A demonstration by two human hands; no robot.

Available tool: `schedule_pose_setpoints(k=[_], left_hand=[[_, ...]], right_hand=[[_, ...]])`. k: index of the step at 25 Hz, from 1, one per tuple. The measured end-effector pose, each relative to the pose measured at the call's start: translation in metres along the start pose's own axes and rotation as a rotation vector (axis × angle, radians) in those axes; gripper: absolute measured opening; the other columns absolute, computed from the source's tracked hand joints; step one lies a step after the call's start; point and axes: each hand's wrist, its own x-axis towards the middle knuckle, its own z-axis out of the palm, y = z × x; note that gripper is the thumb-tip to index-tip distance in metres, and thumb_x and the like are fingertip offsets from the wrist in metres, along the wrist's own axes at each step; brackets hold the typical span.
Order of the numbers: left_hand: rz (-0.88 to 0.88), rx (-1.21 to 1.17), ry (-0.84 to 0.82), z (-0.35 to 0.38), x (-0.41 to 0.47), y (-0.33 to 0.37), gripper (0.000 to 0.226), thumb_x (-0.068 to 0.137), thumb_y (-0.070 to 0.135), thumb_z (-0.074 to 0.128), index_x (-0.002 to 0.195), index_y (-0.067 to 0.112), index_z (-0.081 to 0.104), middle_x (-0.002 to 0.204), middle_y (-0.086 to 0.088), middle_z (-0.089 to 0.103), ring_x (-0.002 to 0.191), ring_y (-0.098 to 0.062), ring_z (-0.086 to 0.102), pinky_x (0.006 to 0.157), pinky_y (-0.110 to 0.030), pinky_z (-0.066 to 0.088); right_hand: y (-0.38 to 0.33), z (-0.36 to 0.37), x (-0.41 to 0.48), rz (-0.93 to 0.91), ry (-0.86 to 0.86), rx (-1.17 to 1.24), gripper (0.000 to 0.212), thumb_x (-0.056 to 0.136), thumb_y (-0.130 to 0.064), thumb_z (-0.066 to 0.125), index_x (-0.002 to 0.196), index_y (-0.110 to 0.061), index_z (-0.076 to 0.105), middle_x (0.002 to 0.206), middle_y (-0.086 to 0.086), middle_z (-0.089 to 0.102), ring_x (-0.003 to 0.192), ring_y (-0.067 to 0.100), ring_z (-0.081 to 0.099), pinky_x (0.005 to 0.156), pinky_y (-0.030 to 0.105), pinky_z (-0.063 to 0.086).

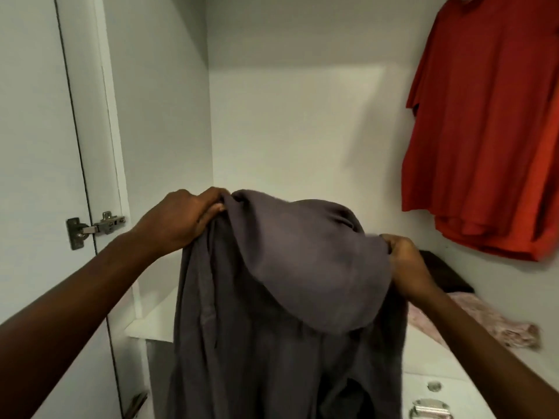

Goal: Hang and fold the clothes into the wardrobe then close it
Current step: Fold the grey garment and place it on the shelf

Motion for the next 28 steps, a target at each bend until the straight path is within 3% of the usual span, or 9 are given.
schedule_pose_setpoints(k=[4, 7, 10, 12, 16, 19, 21, 23, 28], left_hand=[[-0.022, -0.018, -0.109, -0.005, -0.021, 0.010, 0.009, 0.096, 0.034, 0.058, 0.104, 0.031, 0.061, 0.064, 0.012, 0.061, 0.058, -0.004, 0.054, 0.060, -0.032, 0.043], [-0.085, 0.074, -0.195, -0.004, -0.028, 0.038, 0.013, 0.091, 0.013, 0.065, 0.100, 0.022, 0.063, 0.073, 0.005, 0.065, 0.066, -0.014, 0.056, 0.063, -0.034, 0.047], [-0.285, 0.013, -0.037, 0.002, -0.035, 0.067, 0.024, 0.086, -0.001, 0.057, 0.098, 0.019, 0.061, 0.084, -0.001, 0.064, 0.076, -0.024, 0.058, 0.067, -0.036, 0.046], [-0.457, -0.158, 0.149, 0.005, -0.050, 0.088, 0.028, 0.088, -0.005, 0.052, 0.101, 0.017, 0.064, 0.088, -0.003, 0.066, 0.077, -0.027, 0.062, 0.072, -0.036, 0.051], [-0.851, -0.799, 0.282, -0.017, -0.055, 0.118, 0.028, 0.095, -0.008, 0.053, 0.097, 0.011, 0.074, 0.089, -0.014, 0.074, 0.062, -0.021, 0.069, 0.061, -0.032, 0.064], [-0.685, -0.684, 0.376, -0.035, -0.061, 0.139, 0.023, 0.095, -0.006, 0.059, 0.101, 0.012, 0.074, 0.096, -0.009, 0.070, 0.061, -0.018, 0.069, 0.059, -0.027, 0.062], [-0.421, -0.286, 0.395, -0.036, -0.069, 0.143, 0.027, 0.093, -0.005, 0.060, 0.109, 0.013, 0.073, 0.105, -0.010, 0.062, 0.074, -0.024, 0.065, 0.070, -0.035, 0.055], [-0.372, -0.061, 0.261, -0.029, -0.072, 0.137, 0.029, 0.092, -0.005, 0.058, 0.113, 0.009, 0.072, 0.107, -0.017, 0.056, 0.083, -0.035, 0.061, 0.073, -0.038, 0.048], [-0.677, -0.268, 0.244, -0.028, -0.074, 0.152, 0.021, 0.100, 0.013, 0.053, 0.104, 0.016, 0.073, 0.090, -0.010, 0.073, 0.078, -0.034, 0.069, 0.075, -0.037, 0.054]], right_hand=[[-0.049, -0.072, -0.007, -0.205, 0.085, -0.311, 0.030, 0.078, -0.036, 0.082, 0.070, -0.016, 0.061, 0.065, -0.001, 0.065, 0.063, 0.017, 0.062, 0.058, 0.038, 0.047], [-0.067, -0.109, -0.021, -0.350, -0.089, -0.550, 0.027, 0.086, -0.037, 0.072, 0.085, -0.019, 0.052, 0.076, -0.001, 0.061, 0.070, 0.017, 0.059, 0.065, 0.044, 0.050], [-0.079, -0.137, -0.035, -0.436, -0.238, -0.747, 0.022, 0.085, -0.012, 0.062, 0.097, -0.020, 0.045, 0.091, -0.001, 0.054, 0.086, 0.022, 0.056, 0.074, 0.040, 0.047], [-0.076, -0.148, -0.046, -0.500, -0.126, -0.842, 0.029, 0.082, -0.003, 0.060, 0.102, -0.020, 0.046, 0.099, 0.000, 0.049, 0.092, 0.021, 0.051, 0.078, 0.038, 0.046], [-0.079, -0.180, -0.071, -0.410, 0.023, -0.830, 0.019, 0.088, -0.019, 0.068, 0.093, -0.027, 0.052, 0.087, -0.006, 0.054, 0.078, 0.018, 0.055, 0.063, 0.034, 0.045], [-0.072, -0.197, -0.086, -0.264, 0.041, -0.932, 0.013, 0.094, -0.031, 0.064, 0.089, -0.035, 0.053, 0.081, -0.010, 0.060, 0.075, 0.014, 0.055, 0.062, 0.030, 0.042], [-0.062, -0.200, -0.093, -0.171, 0.143, -0.855, 0.009, 0.096, -0.024, 0.058, 0.095, -0.030, 0.064, 0.090, 0.000, 0.068, 0.082, 0.025, 0.063, 0.074, 0.040, 0.054], [-0.055, -0.197, -0.094, -0.037, 0.188, -0.604, 0.019, 0.097, -0.013, 0.052, 0.098, -0.015, 0.070, 0.086, 0.010, 0.073, 0.074, 0.031, 0.072, 0.071, 0.042, 0.058], [-0.054, -0.169, -0.107, 0.395, 0.187, 0.351, 0.027, 0.103, 0.003, 0.033, 0.113, -0.002, 0.059, 0.090, 0.021, 0.066, 0.044, 0.025, 0.067, 0.034, 0.024, 0.050]])
